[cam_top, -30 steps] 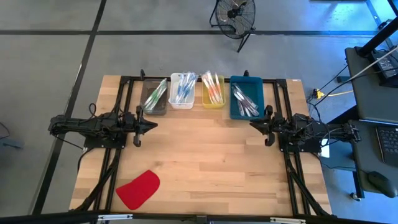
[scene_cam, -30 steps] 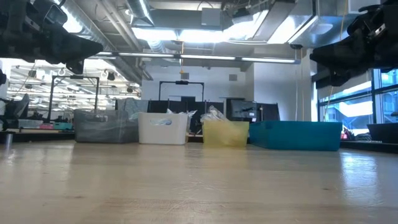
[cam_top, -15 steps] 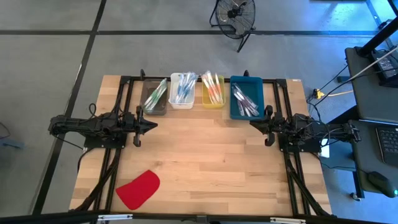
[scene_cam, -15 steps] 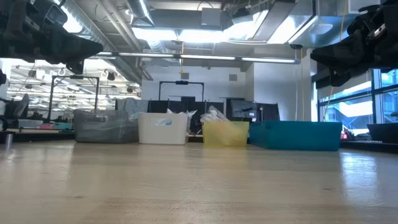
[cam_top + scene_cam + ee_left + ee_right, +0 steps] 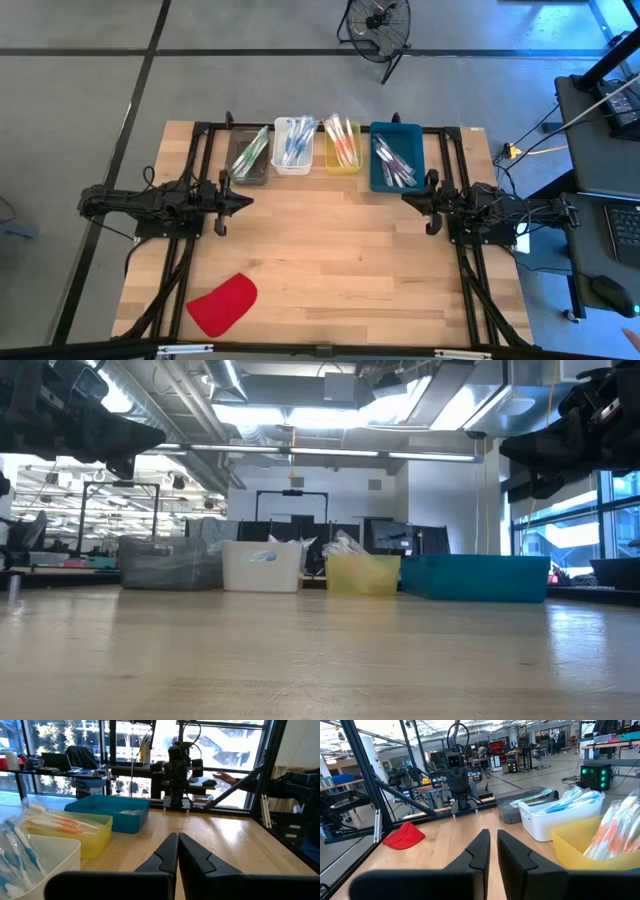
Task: Pick & Place Toothbrushes
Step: Return to Home Position
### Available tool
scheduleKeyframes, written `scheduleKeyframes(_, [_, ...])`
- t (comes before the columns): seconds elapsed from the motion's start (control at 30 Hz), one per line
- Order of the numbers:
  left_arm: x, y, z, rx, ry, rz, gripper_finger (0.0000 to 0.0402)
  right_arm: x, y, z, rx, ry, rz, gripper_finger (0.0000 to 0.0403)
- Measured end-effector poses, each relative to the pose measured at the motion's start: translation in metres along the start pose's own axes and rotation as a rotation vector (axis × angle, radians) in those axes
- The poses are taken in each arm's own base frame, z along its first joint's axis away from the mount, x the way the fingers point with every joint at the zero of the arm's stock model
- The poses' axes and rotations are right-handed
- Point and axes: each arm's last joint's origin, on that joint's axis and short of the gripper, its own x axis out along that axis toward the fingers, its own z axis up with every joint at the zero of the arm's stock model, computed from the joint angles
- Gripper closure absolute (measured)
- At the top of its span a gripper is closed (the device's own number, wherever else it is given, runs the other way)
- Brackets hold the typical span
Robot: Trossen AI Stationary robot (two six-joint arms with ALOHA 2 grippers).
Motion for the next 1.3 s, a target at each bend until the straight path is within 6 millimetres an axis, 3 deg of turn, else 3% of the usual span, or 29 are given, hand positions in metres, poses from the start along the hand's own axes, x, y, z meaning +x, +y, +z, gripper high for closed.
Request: scheduleKeyframes(1.3, [0.0, 0.0, -0.0001, 0.0, 0.0, 0.0, 0.0393, 0.0, 0.0, -0.0002, 0.0, 0.001, 0.0, 0.0296])
